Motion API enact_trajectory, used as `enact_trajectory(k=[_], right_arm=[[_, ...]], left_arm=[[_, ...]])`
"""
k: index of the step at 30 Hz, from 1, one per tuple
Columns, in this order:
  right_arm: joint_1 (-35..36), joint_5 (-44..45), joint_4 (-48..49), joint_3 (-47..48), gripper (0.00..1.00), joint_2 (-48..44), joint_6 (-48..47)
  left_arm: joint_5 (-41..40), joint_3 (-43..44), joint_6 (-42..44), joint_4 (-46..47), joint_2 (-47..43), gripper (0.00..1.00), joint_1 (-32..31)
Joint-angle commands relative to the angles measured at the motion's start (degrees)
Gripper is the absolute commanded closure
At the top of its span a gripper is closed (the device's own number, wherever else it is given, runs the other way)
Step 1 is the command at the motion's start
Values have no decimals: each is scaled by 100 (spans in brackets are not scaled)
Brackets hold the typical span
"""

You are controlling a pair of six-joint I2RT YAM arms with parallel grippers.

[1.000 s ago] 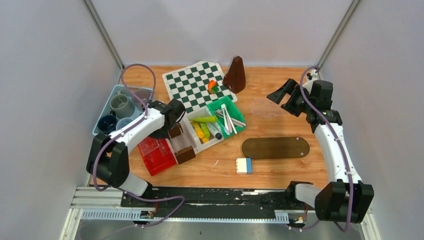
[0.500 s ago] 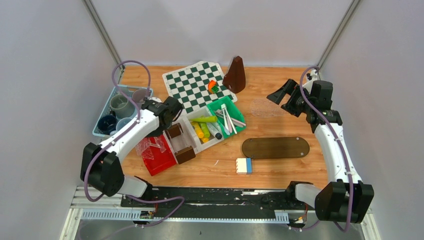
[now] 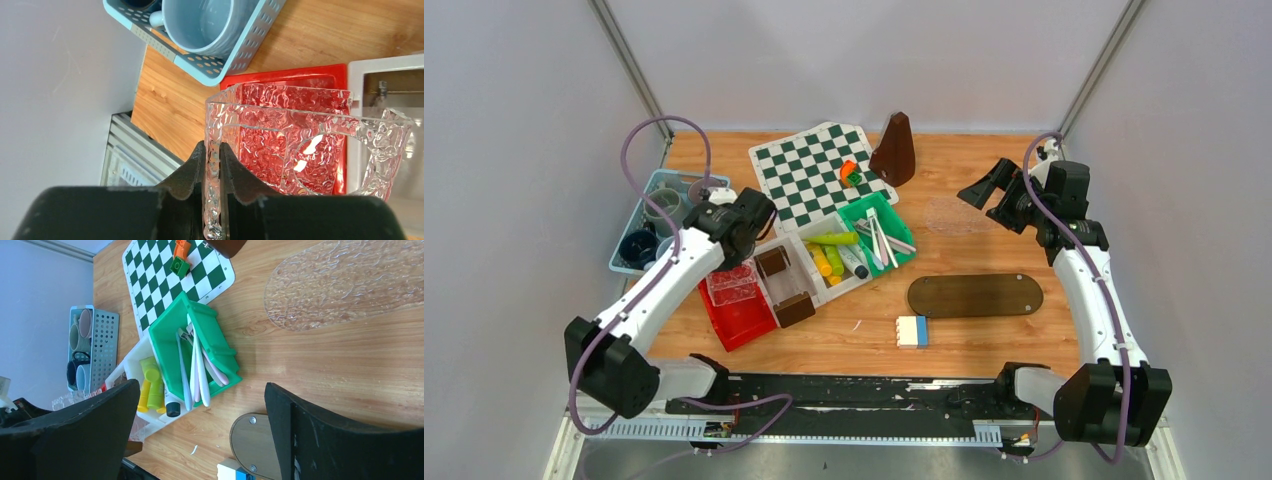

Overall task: Prepare toiletry sets of a toothbrush and toothpaste on the tray
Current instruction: Pick up the toothpaste holder from the storage box.

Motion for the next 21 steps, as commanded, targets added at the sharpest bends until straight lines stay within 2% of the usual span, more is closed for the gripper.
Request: enact_trajectory(k=[1, 6, 11, 21], right_arm=[[12, -158, 65, 167, 3, -167, -164], [34, -430, 96, 204, 4, -216, -241], [338, -302, 107, 276, 4, -317, -357], [1806, 441, -209, 797, 4, -488, -865]], left_arm=[[112, 390, 396, 228, -421, 100, -15], [307, 641, 846, 403, -639, 100, -22], [815, 880, 1377, 689, -842, 100, -22], [1734, 1490, 2165, 1276, -615, 100, -218]])
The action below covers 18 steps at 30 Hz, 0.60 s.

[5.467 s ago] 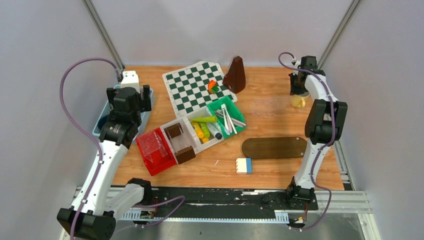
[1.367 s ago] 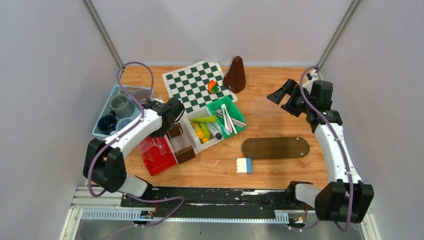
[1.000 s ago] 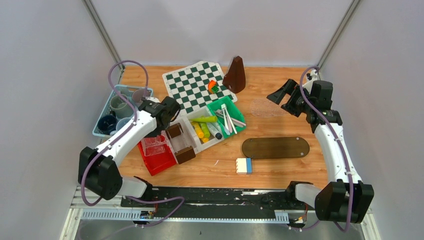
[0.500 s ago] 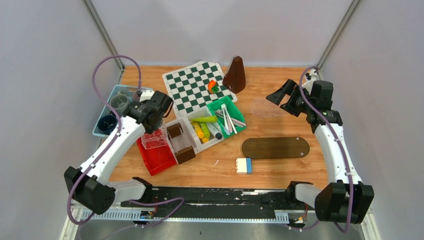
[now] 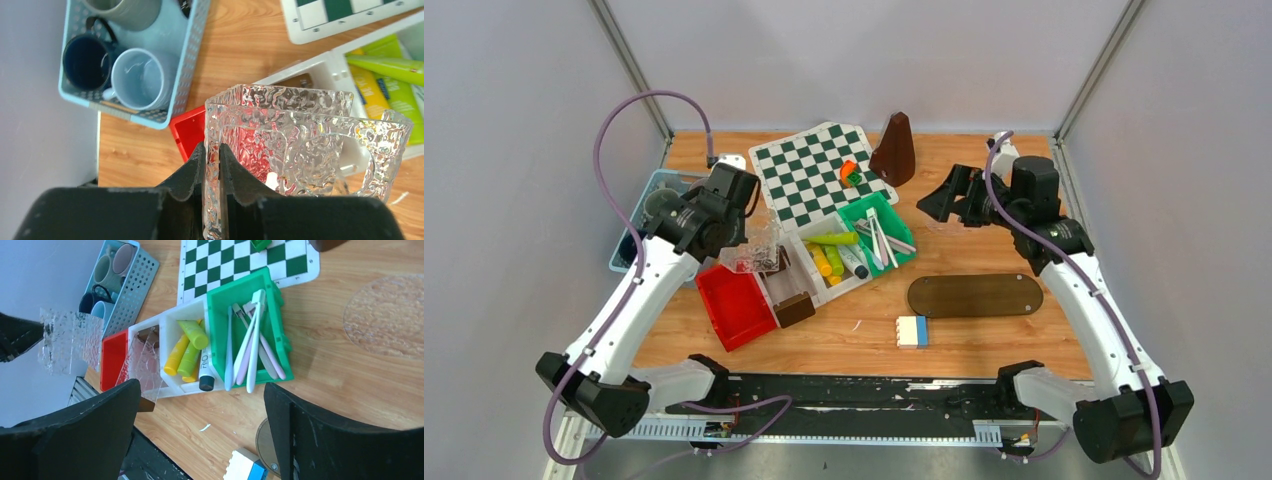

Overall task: Prepare toiletry sets of a toothbrush and toothpaste on the tray
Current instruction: Pick up the toothpaste holder from the storage box, then place the toothpaste holder on the tray.

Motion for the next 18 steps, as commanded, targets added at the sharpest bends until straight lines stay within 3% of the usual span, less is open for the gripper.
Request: enact_trajectory(k=[1, 12, 18], right_arm=[[401, 346, -119, 481, 5, -197, -380], [1785, 1159, -198, 1017, 8, -189, -1080], [2737, 1832, -234, 1173, 16, -34, -1612]], left_arm=[[465, 437, 665, 548, 160, 100, -214], [132, 1608, 1810, 654, 1280, 100, -1495], [178, 2099, 2034, 665, 1898, 100, -1950]])
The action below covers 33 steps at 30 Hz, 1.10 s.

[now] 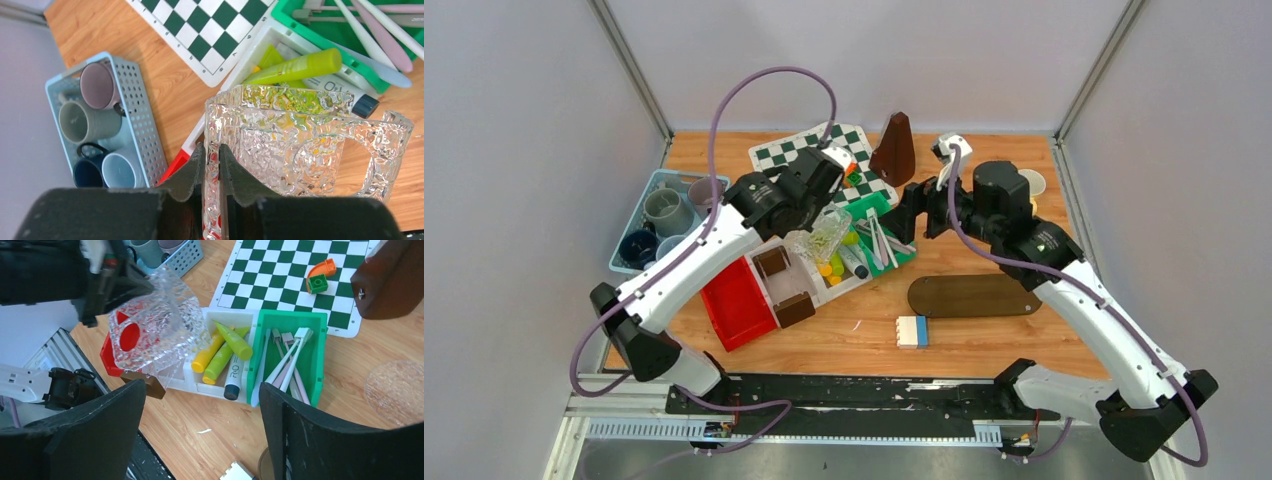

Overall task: Prepare toiletry sets of a toothbrush and toothpaste on the tray
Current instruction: Place the toothpaste holder on the tray.

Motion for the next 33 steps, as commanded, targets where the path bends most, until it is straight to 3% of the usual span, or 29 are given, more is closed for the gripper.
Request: enact_trajectory(k=[1, 8, 22, 33], right_arm=[[658, 754, 11, 270, 17, 87, -605], [1306, 1293, 17, 160, 24, 329, -803], [1316, 1685, 375, -114, 54, 537, -1024], [1315, 1666, 564, -551, 63, 614, -1150]], left_arm=[[-13, 482, 354, 201, 312, 100, -238], [42, 731, 599, 351, 590, 100, -589], [195, 805, 892, 404, 775, 100, -1123], [461, 905, 865, 495, 784, 100, -1168]])
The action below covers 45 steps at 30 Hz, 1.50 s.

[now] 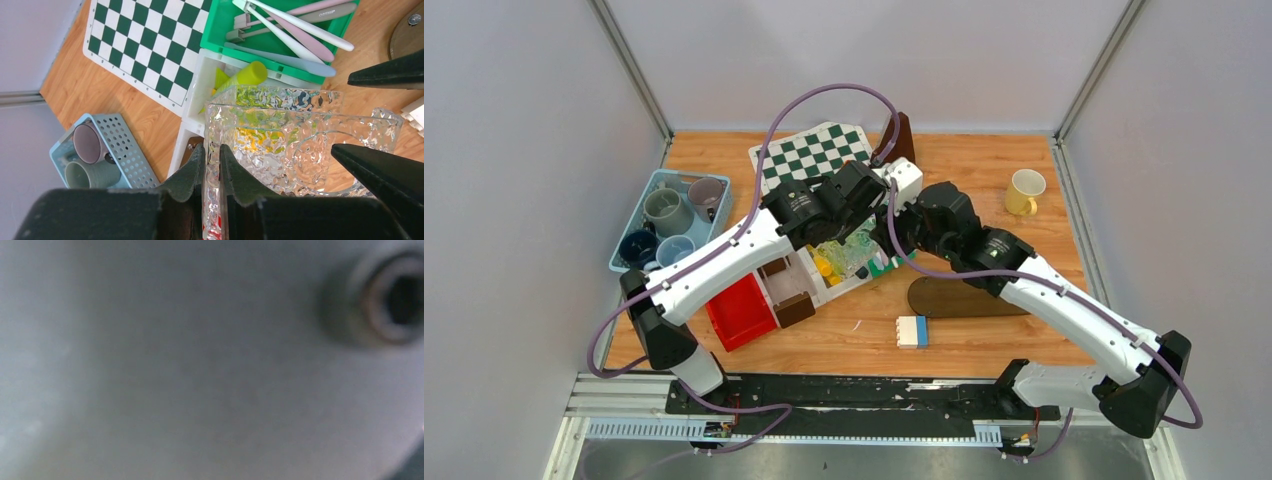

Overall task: Prepare toiletry sets of a toothbrush and toothpaste on the tray
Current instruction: Place the toothpaste holder on the tray.

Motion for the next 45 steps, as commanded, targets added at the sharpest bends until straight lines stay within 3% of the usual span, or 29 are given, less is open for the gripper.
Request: enact_trajectory(k=[1, 18, 29, 36, 45], right_arm=[[27, 120, 271, -128, 64, 63, -160], [35, 703, 342, -82, 66, 312, -448], [35, 920, 230, 6, 47, -494, -448], [35, 581, 113, -108, 39, -913, -419], [2, 1365, 154, -625, 34, -1734, 1394]], left_arm=[[198, 299, 45, 339, -49, 100, -60], [771, 532, -145, 438, -1, 100, -65], [94, 102, -94, 689, 41, 100, -70], [-30, 173, -73, 726, 105, 100, -69], [-510, 265, -454, 830, 167, 100, -63]])
